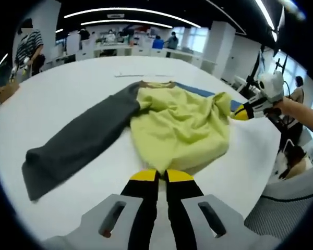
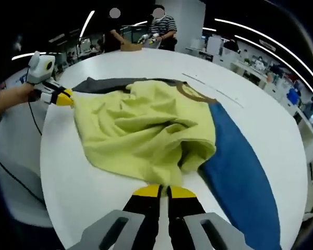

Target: Fold the garment on the visible template until the final outline fits inside the template.

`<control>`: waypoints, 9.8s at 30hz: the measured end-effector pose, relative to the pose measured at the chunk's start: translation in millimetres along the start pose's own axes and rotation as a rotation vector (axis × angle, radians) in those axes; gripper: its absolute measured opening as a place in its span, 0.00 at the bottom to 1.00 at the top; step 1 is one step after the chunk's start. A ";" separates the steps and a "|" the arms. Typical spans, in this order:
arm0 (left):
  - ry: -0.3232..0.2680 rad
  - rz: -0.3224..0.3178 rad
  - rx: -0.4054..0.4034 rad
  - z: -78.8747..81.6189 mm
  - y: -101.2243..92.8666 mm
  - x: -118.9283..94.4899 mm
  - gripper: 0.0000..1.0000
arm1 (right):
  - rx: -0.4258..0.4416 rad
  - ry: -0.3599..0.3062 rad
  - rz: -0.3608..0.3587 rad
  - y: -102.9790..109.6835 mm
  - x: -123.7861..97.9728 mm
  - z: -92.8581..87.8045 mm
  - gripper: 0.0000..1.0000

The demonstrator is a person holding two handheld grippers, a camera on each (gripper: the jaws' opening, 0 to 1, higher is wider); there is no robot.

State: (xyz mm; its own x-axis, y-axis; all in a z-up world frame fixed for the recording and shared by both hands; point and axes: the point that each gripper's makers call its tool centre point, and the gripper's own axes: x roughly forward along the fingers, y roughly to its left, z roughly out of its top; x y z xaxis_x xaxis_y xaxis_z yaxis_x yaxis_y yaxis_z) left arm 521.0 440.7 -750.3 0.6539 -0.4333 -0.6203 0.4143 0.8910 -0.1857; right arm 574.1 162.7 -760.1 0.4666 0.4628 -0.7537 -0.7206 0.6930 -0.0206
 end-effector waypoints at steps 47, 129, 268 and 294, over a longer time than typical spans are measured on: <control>0.055 0.066 -0.120 -38.5 15.4 -51.3 0.01 | 0.356 0.088 0.032 69.9 -67.7 -75.1 0.00; 0.339 0.092 -0.054 -100.4 0.4 -59.1 0.01 | 0.349 0.225 -0.015 89.0 -68.8 -124.1 0.00; -0.094 0.016 0.189 -22.0 -11.1 -62.0 0.92 | 0.824 -0.126 -0.571 -204.3 -126.0 -131.7 0.00; -0.106 0.007 0.183 -19.2 -15.6 -59.0 0.93 | 0.707 -0.245 -0.420 -171.6 -102.6 -36.0 0.00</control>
State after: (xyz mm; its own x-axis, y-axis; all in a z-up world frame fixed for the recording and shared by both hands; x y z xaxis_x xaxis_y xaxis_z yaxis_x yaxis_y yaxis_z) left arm 463.7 454.9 -725.4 0.7161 -0.4478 -0.5355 0.5114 0.8586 -0.0341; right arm 631.4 -23.5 -702.8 0.7792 0.1408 -0.6107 -0.0123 0.9777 0.2097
